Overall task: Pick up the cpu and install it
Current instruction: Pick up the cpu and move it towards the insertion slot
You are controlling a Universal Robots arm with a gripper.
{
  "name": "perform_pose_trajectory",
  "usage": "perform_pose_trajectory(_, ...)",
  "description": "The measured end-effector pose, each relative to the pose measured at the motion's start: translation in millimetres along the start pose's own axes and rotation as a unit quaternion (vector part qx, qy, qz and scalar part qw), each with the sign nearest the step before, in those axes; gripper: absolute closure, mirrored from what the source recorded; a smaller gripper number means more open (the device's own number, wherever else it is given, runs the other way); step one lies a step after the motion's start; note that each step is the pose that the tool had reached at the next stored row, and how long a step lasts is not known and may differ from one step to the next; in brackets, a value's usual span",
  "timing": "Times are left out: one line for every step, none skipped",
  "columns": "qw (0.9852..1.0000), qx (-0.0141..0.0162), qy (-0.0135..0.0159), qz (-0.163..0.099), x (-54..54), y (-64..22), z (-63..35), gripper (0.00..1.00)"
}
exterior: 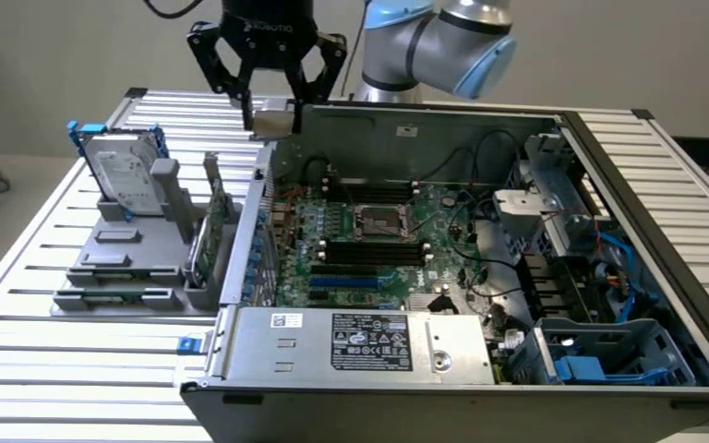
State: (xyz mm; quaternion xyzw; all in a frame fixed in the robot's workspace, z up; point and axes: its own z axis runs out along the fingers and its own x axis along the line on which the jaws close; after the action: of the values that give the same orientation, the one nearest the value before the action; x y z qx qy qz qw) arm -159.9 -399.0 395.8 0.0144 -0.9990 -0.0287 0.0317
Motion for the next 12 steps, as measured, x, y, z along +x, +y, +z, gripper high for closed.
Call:
perform_pose_trajectory(1.0000,-0.0005,0.0000,0.000,-4.5,-0.1,-0.3,0.45)
perform_pose_trajectory(1.0000,-0.0010,0.0000,0.000,-9.3,-0.3,-0.6,0.45)
perform_pose_trajectory(1.0000,-0.0013,0.0000,0.000,-13.9,-0.4,-0.9,0.45)
perform_pose_trajectory(1.0000,-0.0015,0.0000,0.000,-18.3,-0.5,-1.2,0.45)
perform_pose_trajectory(1.0000,-0.0018,-0.0001,0.000,-22.8,-0.6,-1.4,0.45)
perform_pose_trajectory(1.0000,-0.0019,-0.0001,0.000,-27.4,-0.8,-1.7,0.45)
perform_pose_trajectory(1.0000,-0.0021,-0.0001,0.000,-31.9,-0.9,-2.0,0.45)
perform_pose_trajectory(1.0000,-0.0022,-0.0001,0.000,-36.4,-1.0,-2.2,0.45)
perform_pose_trajectory(1.0000,-0.0022,0.0000,0.000,-40.9,-1.1,-2.5,0.45)
perform_pose_trajectory(1.0000,-0.0024,0.0000,0.000,-45.4,-1.3,-2.7,0.45)
perform_pose_trajectory(1.0000,-0.0024,-0.0001,0.000,-50.1,-1.4,-2.9,0.45)
perform_pose_trajectory(1.0000,-0.0024,-0.0001,0.000,-54.6,-1.5,-3.0,0.45)
